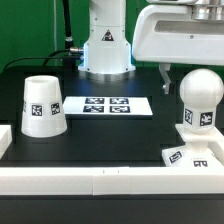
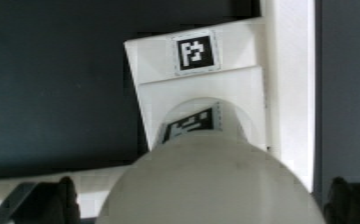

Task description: Assemble lamp

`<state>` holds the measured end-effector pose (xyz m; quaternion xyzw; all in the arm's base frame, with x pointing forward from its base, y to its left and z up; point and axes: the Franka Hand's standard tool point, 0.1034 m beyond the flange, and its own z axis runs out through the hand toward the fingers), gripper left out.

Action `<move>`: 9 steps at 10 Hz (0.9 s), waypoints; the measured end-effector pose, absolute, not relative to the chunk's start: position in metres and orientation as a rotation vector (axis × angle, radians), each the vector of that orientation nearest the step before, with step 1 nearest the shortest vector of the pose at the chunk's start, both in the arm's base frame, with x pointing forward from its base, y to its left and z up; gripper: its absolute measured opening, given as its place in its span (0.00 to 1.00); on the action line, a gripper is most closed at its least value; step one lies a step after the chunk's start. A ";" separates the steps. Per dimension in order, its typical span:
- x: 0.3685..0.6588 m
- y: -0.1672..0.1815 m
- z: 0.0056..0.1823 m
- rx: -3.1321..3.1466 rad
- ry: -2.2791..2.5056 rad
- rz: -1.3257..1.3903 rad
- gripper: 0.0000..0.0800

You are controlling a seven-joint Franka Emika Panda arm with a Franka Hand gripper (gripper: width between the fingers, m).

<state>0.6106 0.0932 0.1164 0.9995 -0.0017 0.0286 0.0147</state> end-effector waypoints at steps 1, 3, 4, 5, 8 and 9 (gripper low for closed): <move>0.612 0.094 0.118 3.102 0.180 0.090 0.87; 0.613 0.098 0.118 3.052 0.529 0.093 0.87; 0.613 0.097 0.118 3.032 0.626 0.089 0.87; 0.613 0.096 0.118 3.021 0.671 0.087 0.87; 0.613 0.093 0.117 2.920 0.962 0.073 0.87; 0.615 0.091 0.117 2.809 1.183 0.045 0.87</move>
Offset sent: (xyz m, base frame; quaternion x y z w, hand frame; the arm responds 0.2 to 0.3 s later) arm 0.0068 0.0099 0.0016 0.0182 -0.0058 -0.2752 0.9612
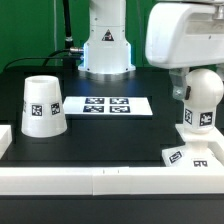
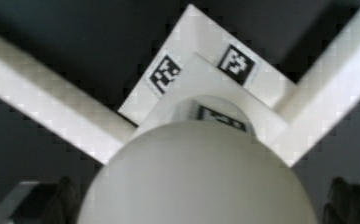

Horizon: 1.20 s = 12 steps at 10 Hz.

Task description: Assemble lamp

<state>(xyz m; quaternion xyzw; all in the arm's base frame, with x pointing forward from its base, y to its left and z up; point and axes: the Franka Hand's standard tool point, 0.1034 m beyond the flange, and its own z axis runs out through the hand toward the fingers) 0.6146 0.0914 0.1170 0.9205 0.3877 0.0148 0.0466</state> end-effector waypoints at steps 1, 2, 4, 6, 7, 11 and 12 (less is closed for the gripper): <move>0.618 0.092 0.117 2.727 1.328 0.000 0.87; 0.623 0.093 0.117 2.662 1.430 -0.022 0.87; 0.625 0.096 0.117 2.485 1.667 -0.049 0.87; 0.624 0.100 0.117 2.365 1.808 -0.070 0.87; 0.624 0.100 0.117 2.325 1.857 -0.076 0.87; 0.625 0.093 0.117 2.070 2.121 -0.122 0.87; 0.625 0.092 0.117 2.064 2.126 -0.124 0.87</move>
Offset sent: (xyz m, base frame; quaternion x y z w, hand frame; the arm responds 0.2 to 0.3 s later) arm 0.0057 0.0139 0.0026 -0.0192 -0.0192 -0.2560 0.9663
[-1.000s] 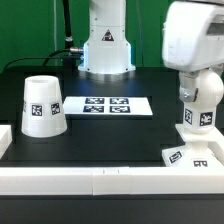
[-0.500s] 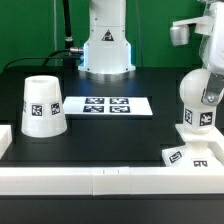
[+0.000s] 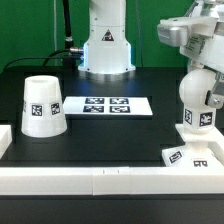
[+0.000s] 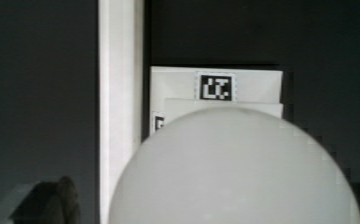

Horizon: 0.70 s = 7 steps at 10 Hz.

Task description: Assemble lamp

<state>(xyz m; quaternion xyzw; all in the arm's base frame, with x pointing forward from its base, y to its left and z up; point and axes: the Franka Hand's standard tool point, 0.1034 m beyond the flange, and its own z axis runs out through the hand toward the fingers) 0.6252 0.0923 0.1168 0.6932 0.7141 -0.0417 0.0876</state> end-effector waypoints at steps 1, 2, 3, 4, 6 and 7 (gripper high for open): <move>0.625 0.092 0.117 2.072 2.119 -0.124 0.72; 0.625 0.092 0.117 2.072 2.118 -0.124 0.72; 0.625 0.091 0.117 2.073 2.118 -0.124 0.72; 0.625 0.091 0.117 2.077 2.113 -0.124 0.72; 0.625 0.091 0.116 2.118 2.071 -0.119 0.72; 0.624 0.090 0.116 2.192 1.994 -0.113 0.72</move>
Offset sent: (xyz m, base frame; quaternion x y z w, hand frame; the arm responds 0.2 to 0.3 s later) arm 0.0000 0.0000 0.0000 0.0000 0.0000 0.0000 1.0000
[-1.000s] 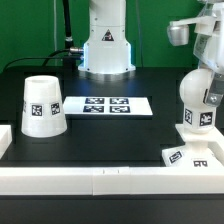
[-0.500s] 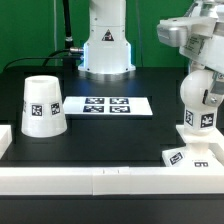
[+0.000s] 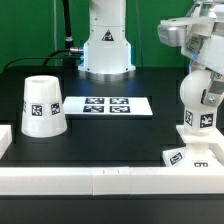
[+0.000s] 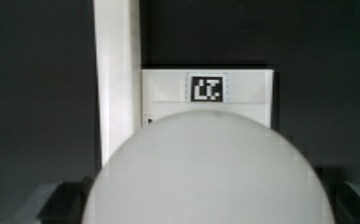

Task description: Assemble lamp

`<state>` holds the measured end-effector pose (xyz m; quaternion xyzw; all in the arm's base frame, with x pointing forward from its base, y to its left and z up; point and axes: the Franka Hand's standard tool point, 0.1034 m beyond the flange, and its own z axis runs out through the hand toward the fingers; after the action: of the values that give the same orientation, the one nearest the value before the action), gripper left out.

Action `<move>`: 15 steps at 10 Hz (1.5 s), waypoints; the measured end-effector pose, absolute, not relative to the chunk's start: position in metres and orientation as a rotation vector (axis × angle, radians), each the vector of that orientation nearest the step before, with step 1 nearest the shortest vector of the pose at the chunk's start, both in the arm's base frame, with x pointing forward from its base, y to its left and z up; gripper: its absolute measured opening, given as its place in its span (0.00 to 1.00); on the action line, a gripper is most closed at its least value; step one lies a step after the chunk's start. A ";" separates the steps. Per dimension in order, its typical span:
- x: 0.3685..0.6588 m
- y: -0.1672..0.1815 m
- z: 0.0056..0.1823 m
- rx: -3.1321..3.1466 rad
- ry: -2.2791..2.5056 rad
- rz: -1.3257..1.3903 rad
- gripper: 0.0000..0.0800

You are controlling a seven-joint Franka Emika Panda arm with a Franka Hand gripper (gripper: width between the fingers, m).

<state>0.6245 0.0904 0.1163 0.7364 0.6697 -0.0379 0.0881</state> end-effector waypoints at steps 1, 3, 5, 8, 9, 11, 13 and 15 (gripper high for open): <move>0.623 0.090 0.116 2.335 1.823 -0.100 0.72; 0.621 0.090 0.116 2.511 1.586 -0.091 0.72; 0.620 0.090 0.116 2.601 1.429 -0.076 0.72; 0.619 0.092 0.115 2.740 1.136 -0.052 0.72; 0.617 0.093 0.115 2.834 0.907 -0.050 0.72; 0.615 0.096 0.114 2.948 0.509 -0.072 0.72; 0.617 0.099 0.114 2.973 0.335 -0.046 0.72; 0.617 0.099 0.114 2.991 0.170 -0.035 0.72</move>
Offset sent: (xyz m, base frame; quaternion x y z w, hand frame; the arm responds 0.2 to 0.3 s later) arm 0.0000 0.0000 0.0000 0.0000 0.0000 0.1938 0.9810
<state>0.6170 0.0993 0.1141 0.9957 0.0566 -0.0117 0.0729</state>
